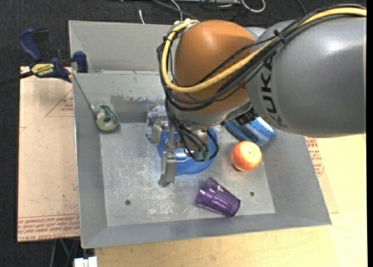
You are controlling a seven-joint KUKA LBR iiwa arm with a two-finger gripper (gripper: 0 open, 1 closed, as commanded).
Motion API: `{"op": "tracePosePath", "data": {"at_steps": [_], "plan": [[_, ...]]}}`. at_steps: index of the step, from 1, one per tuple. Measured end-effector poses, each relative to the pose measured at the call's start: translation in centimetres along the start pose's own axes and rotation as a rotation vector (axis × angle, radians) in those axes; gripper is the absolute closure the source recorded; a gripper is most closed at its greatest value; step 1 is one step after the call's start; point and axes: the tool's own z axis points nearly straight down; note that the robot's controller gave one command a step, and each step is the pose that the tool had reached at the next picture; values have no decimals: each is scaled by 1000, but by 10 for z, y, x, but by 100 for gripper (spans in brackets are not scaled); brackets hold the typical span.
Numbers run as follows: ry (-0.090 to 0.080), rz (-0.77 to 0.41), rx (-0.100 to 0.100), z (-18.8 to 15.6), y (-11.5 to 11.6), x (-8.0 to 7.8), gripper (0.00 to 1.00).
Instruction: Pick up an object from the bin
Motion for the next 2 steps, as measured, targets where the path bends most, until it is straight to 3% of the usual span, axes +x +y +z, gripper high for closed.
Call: {"op": "tracePosePath", "data": {"at_steps": [1,2], "plan": [[-7,45,-2,60,-11,3,0],[-8,25,-3,65,-12,5,0]]}}
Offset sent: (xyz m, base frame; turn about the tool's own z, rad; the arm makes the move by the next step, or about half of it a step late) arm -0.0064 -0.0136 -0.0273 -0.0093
